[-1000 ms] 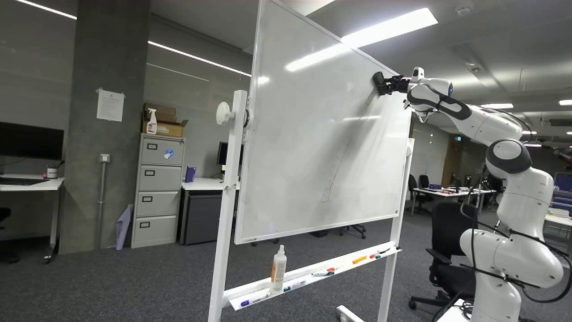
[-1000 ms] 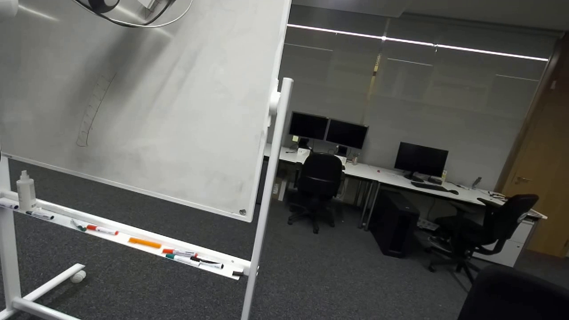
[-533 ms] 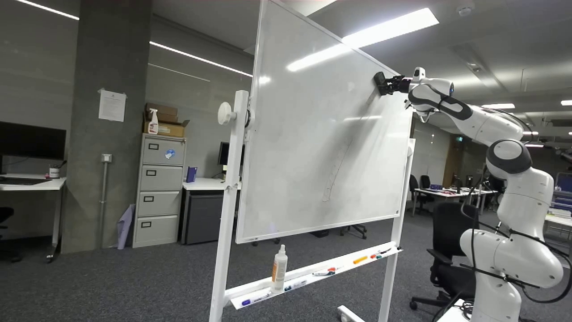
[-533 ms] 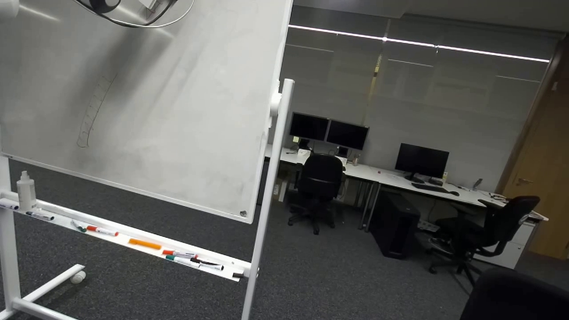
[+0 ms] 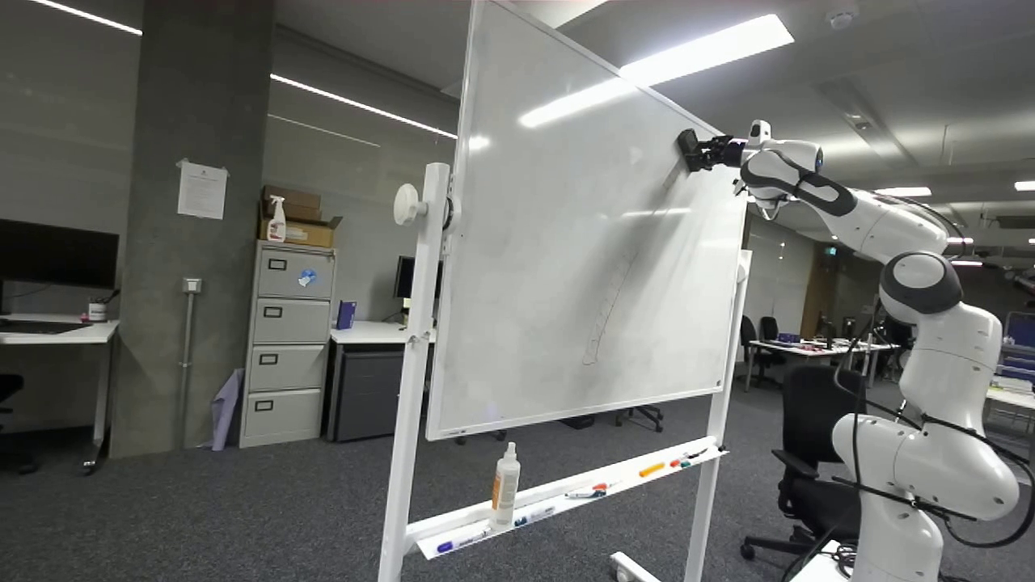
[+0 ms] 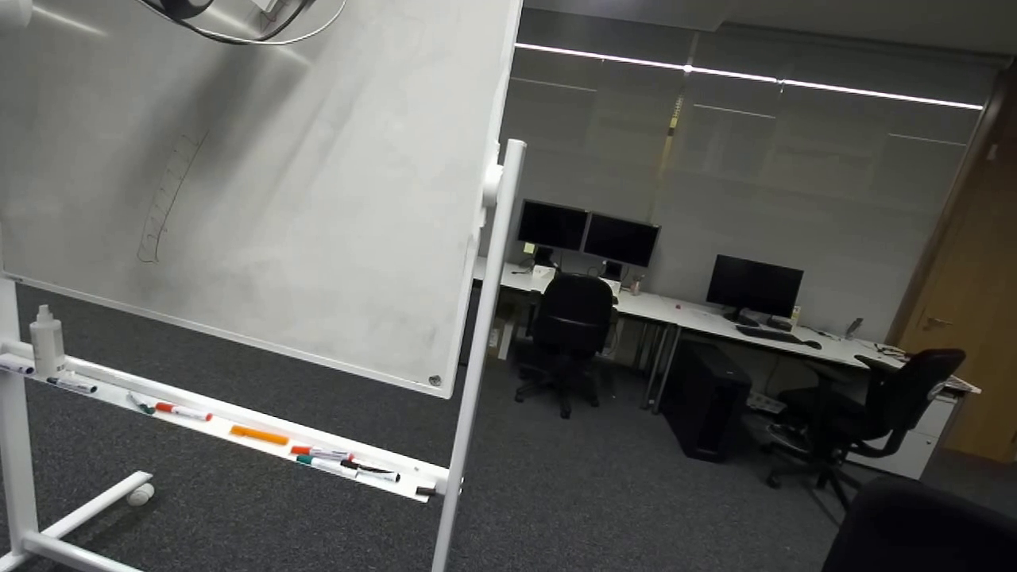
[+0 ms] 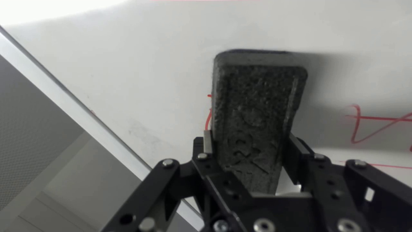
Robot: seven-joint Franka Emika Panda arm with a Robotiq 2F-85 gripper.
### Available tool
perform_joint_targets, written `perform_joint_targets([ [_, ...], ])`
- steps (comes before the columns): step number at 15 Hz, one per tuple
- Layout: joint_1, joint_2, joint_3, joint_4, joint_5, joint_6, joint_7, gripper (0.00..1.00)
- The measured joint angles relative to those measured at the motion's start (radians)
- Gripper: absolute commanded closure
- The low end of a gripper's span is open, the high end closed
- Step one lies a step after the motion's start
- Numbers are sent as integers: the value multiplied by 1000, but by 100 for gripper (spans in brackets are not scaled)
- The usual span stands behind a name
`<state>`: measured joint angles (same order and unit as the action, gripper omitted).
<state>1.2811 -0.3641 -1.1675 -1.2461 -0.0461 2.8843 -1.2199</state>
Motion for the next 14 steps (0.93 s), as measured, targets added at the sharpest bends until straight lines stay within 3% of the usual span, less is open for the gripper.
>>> perform_joint_targets([
  [8,0,0,0,0,0,0,0,45],
  [9,0,0,0,0,0,0,0,70],
  [14,0,-1,0,0,0,0,0,70],
])
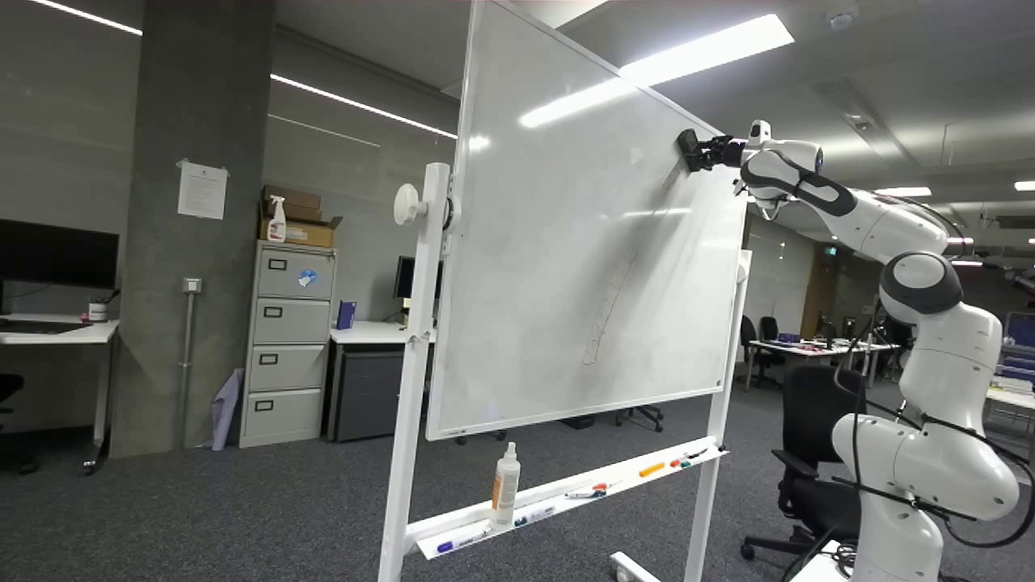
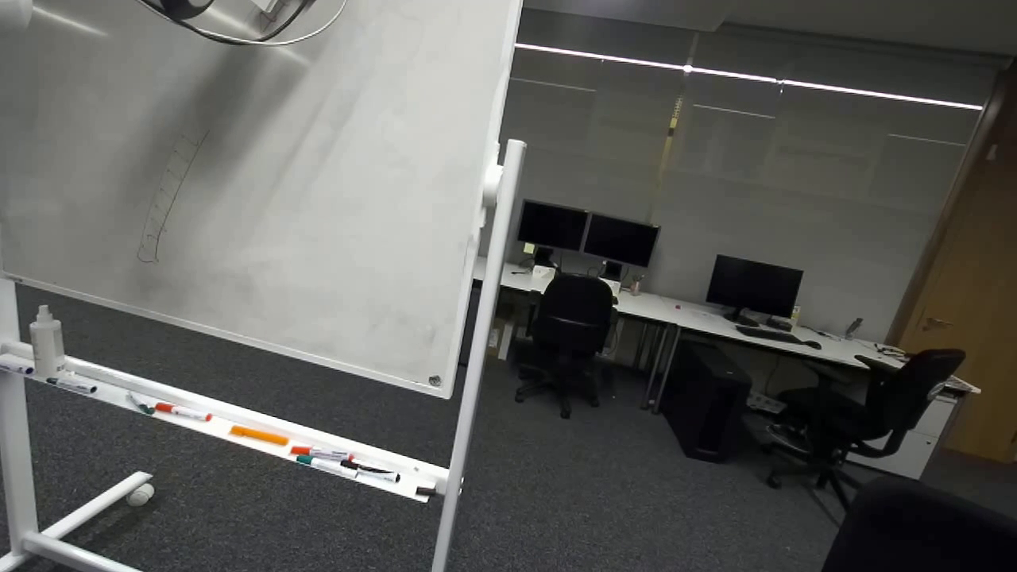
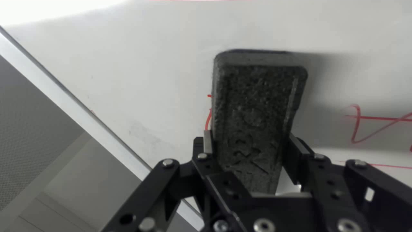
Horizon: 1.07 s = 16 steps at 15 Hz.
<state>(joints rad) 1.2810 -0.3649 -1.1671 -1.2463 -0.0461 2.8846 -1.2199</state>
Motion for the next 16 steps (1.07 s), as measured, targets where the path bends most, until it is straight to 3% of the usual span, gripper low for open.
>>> perform_joint_targets([
  [9,0,-5,13,-14,0,-1,-2,70],
  [16,-42,-36,106,-96,-7,-1,-24,70],
])
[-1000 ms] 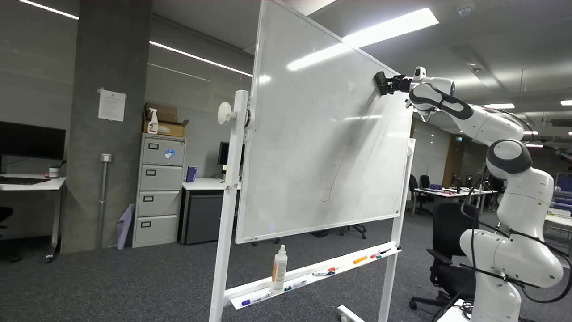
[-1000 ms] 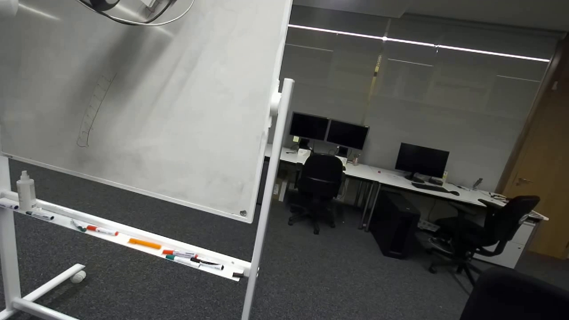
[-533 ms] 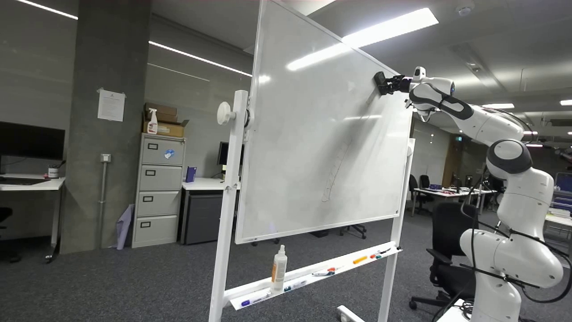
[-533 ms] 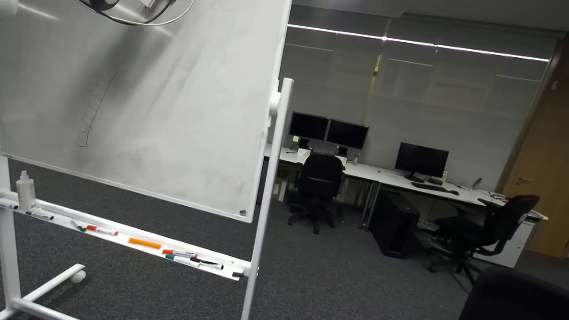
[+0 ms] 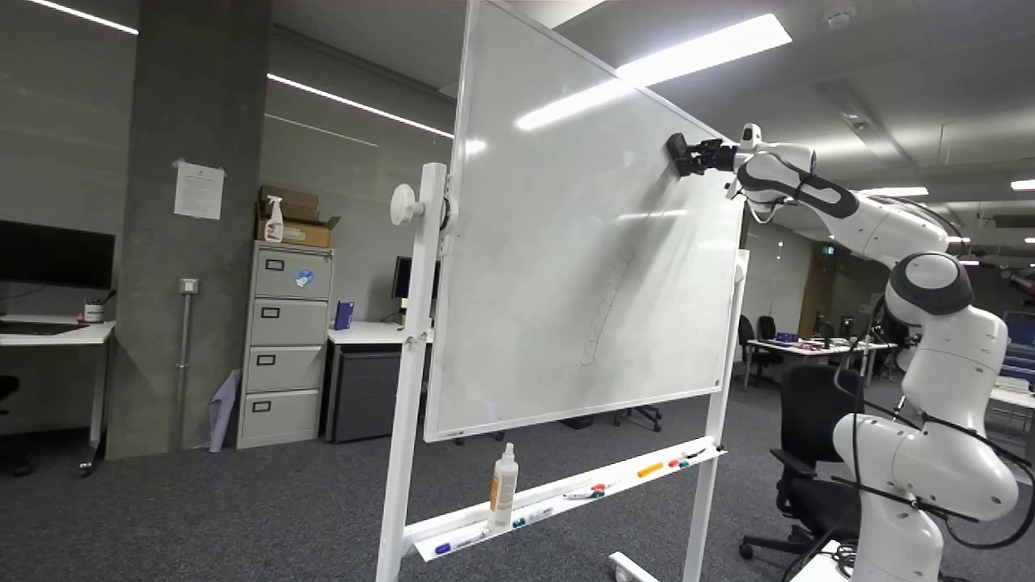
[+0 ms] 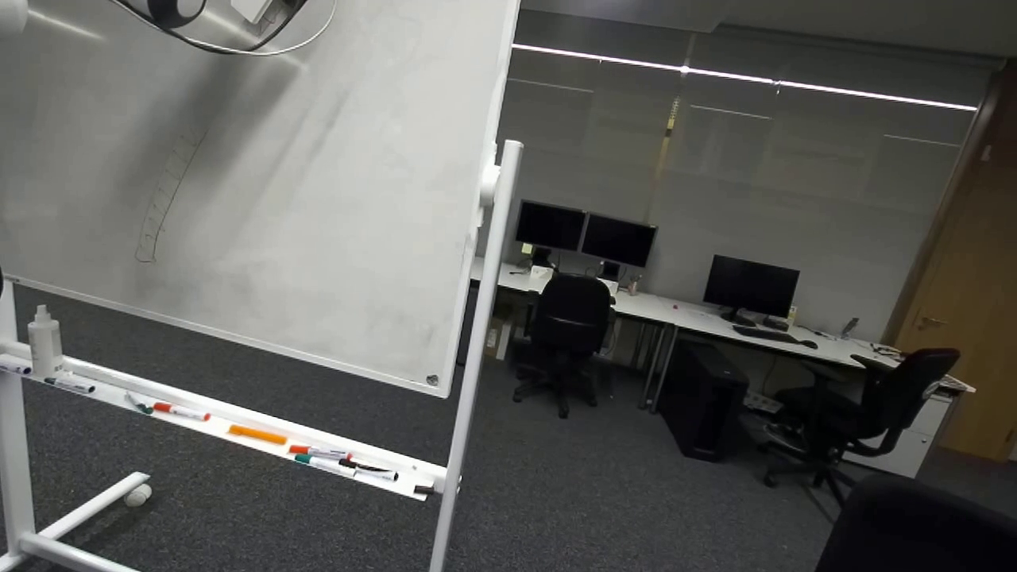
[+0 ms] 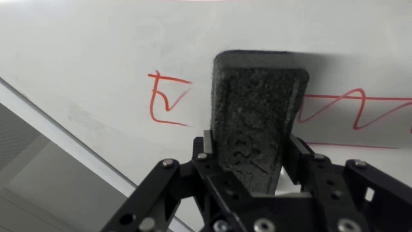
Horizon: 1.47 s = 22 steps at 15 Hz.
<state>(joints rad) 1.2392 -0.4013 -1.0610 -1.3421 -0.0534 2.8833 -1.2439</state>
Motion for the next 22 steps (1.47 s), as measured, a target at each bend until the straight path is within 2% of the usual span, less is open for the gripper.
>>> perform_joint_targets([
  [4,-35,0,29,-17,0,0,-6,70],
  [12,-30,0,-1,-2,17,0,23,70],
  [17,-22,2,-65,23,94,0,152,70],
  [22,-22,28,-129,51,165,-3,340,70],
])
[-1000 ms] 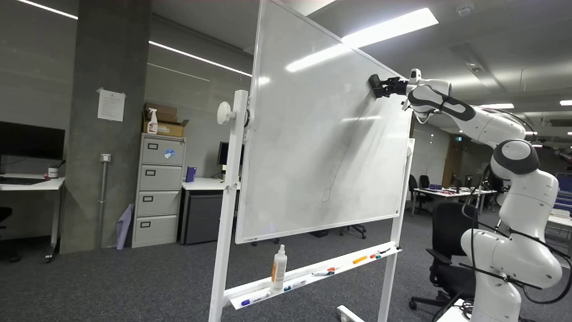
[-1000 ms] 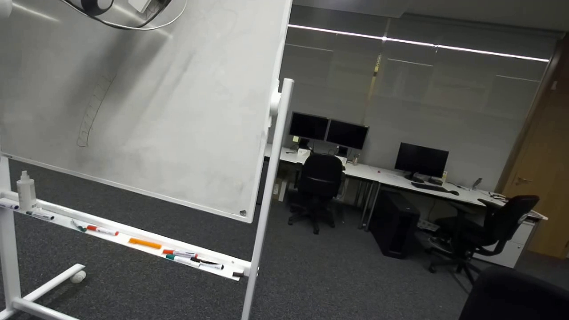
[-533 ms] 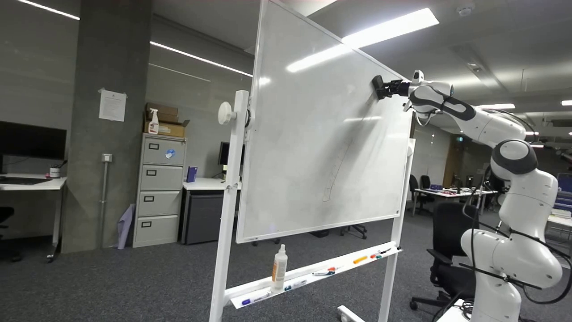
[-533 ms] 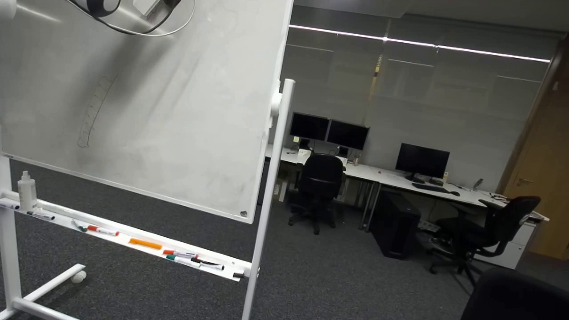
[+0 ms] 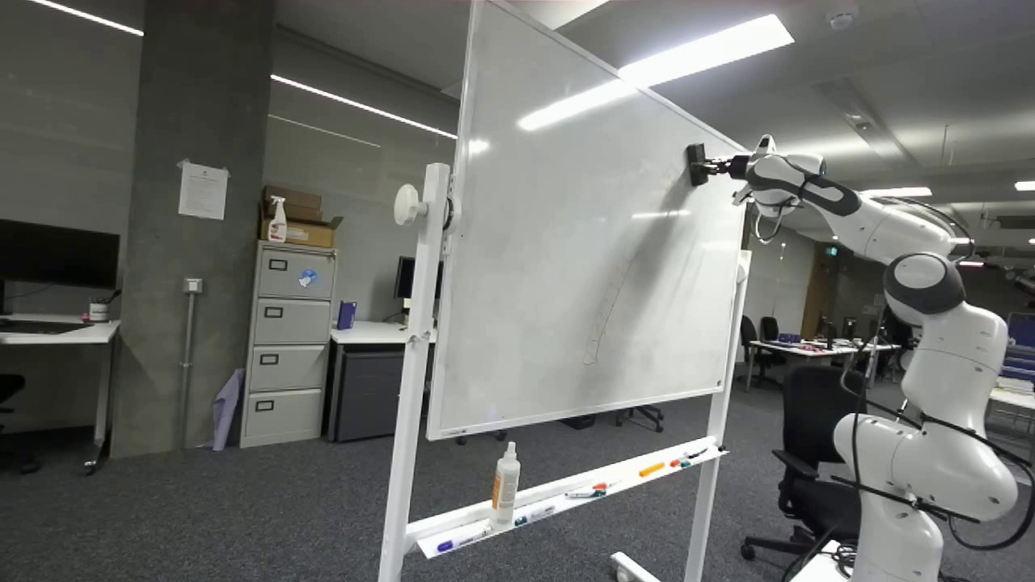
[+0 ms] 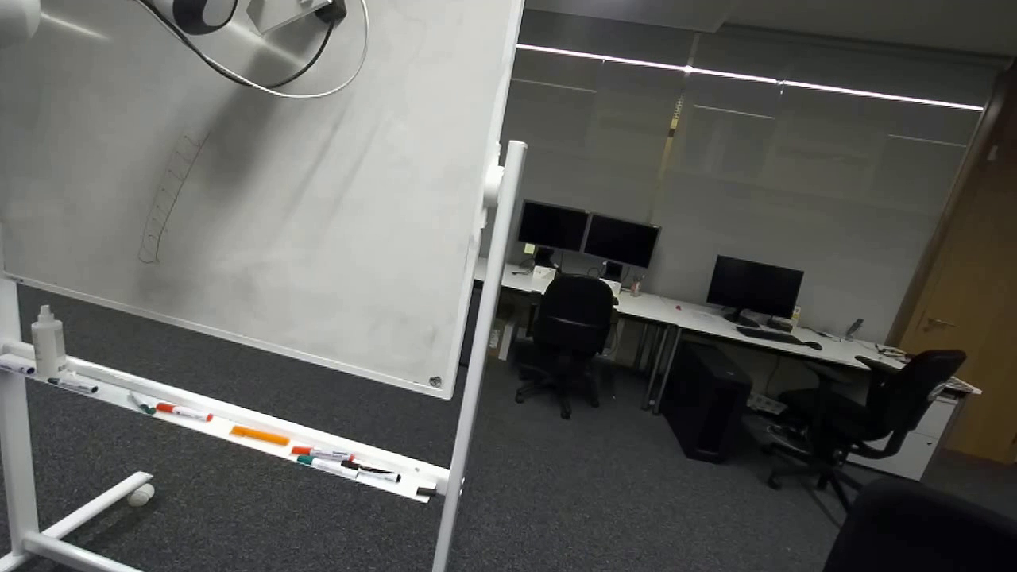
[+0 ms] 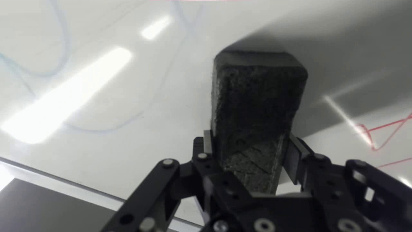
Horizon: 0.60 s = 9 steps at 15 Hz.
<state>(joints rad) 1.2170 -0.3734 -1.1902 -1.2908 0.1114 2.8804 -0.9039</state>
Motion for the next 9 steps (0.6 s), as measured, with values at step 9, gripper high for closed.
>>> perform_joint_targets([
  [9,-61,100,-56,42,3,-24,279,70],
])
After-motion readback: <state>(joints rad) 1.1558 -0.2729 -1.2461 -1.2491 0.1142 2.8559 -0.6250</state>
